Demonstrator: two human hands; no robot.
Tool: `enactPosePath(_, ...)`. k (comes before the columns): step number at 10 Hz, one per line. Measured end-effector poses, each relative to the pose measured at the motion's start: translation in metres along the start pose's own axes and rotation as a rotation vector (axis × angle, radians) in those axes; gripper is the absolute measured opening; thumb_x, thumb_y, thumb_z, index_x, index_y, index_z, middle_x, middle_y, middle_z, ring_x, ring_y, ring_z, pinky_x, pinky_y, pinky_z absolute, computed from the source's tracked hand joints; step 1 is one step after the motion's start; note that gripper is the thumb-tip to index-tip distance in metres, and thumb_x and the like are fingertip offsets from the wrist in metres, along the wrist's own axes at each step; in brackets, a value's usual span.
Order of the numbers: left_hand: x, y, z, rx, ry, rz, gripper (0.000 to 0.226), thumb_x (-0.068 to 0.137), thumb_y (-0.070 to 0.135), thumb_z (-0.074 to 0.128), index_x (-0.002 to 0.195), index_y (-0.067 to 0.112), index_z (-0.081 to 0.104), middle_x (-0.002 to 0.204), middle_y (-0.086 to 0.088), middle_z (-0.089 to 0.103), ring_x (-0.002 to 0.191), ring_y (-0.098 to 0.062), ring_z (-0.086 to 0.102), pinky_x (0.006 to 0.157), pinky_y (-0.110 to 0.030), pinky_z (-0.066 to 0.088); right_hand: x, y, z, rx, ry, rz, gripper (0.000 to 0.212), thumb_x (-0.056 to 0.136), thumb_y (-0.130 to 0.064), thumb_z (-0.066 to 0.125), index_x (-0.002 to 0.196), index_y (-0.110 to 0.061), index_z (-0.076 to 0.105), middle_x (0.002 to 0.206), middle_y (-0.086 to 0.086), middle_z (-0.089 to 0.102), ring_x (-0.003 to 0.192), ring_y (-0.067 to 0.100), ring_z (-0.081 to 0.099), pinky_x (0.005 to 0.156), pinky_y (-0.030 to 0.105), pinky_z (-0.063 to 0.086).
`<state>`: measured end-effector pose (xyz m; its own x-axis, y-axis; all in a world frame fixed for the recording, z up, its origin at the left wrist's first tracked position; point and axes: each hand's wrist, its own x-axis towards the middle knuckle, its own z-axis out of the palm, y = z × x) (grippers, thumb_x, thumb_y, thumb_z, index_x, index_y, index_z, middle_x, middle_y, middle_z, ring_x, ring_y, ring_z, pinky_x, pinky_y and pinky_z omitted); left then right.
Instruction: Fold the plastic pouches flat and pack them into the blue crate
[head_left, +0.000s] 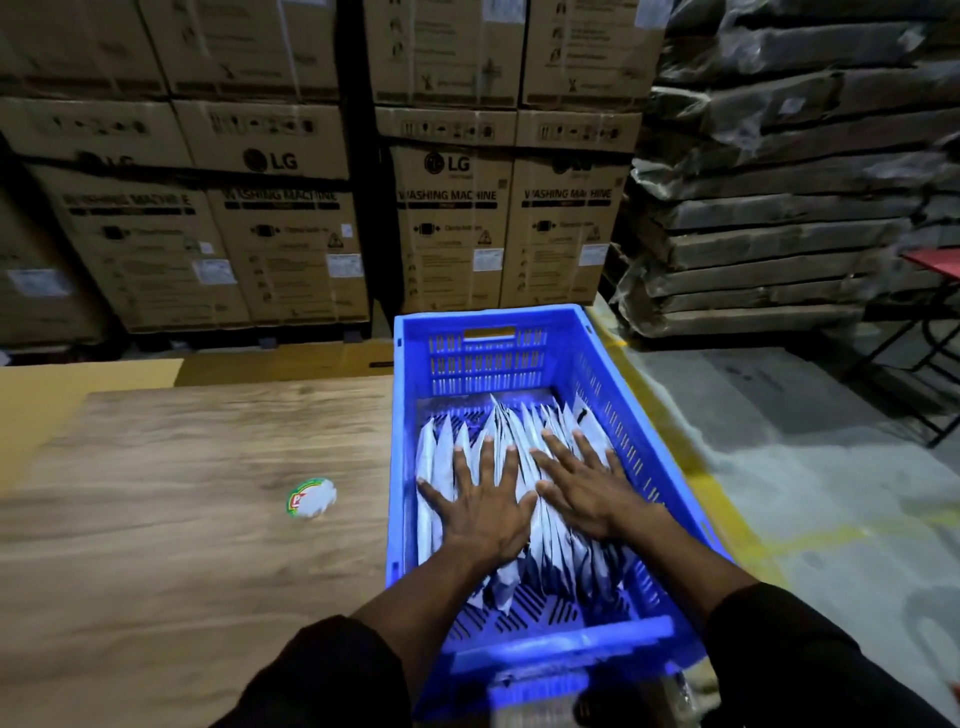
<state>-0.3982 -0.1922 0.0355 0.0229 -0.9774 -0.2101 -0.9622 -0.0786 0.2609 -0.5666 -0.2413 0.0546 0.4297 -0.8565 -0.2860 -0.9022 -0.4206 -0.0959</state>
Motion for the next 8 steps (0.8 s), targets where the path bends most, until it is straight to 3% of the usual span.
enactPosePath(3,-0.012,0.006,0.004,-0.045,0.027,-0.039,0.066,0.105,0.061,0.015,0.161,0.037,-0.01,0.167,0.008,-0.026,0.154,-0.032,-0.021,0.107,-0.08,-0.011,-0.002,0.007,0.002,0.034,0.017,-0.035,0.061,0.103,-0.059,0.015,0.158,-0.04,-0.001,0.163,-0.017,-0.023,0.151,0.024,-0.022,0.12,0.058,-0.005)
enactPosePath(5,-0.013,0.002,0.006,-0.067,0.069,-0.049,0.065,0.104,0.062,0.017,0.162,0.039,-0.002,0.169,0.005,-0.021,0.153,-0.029,-0.024,0.113,-0.072,-0.015,-0.006,-0.003,-0.002,-0.001,0.079,-0.047,0.063,0.101,-0.063,0.012,0.158,-0.04,-0.001,0.162,-0.018,-0.025,0.148,0.025,-0.029,0.116,0.067,-0.009)
enactPosePath(6,-0.016,0.0,0.006,-0.014,0.096,-0.063,0.067,0.101,0.068,0.014,0.161,0.042,-0.002,0.169,0.004,-0.021,0.151,-0.034,-0.029,0.104,-0.071,-0.026,-0.007,-0.001,0.0,-0.015,0.046,-0.028,0.067,0.097,-0.067,0.007,0.157,-0.041,-0.004,0.161,-0.017,-0.026,0.149,0.028,-0.027,0.117,0.065,-0.01)
enactPosePath(8,-0.014,0.002,0.004,-0.038,0.074,-0.029,0.068,0.101,0.065,0.012,0.161,0.04,-0.003,0.168,0.005,-0.024,0.15,-0.035,-0.03,0.108,-0.075,-0.016,-0.007,-0.001,0.0,0.038,0.029,0.002,0.068,0.099,-0.067,0.01,0.158,-0.039,-0.007,0.161,-0.015,-0.028,0.15,0.029,-0.024,0.119,0.061,-0.008)
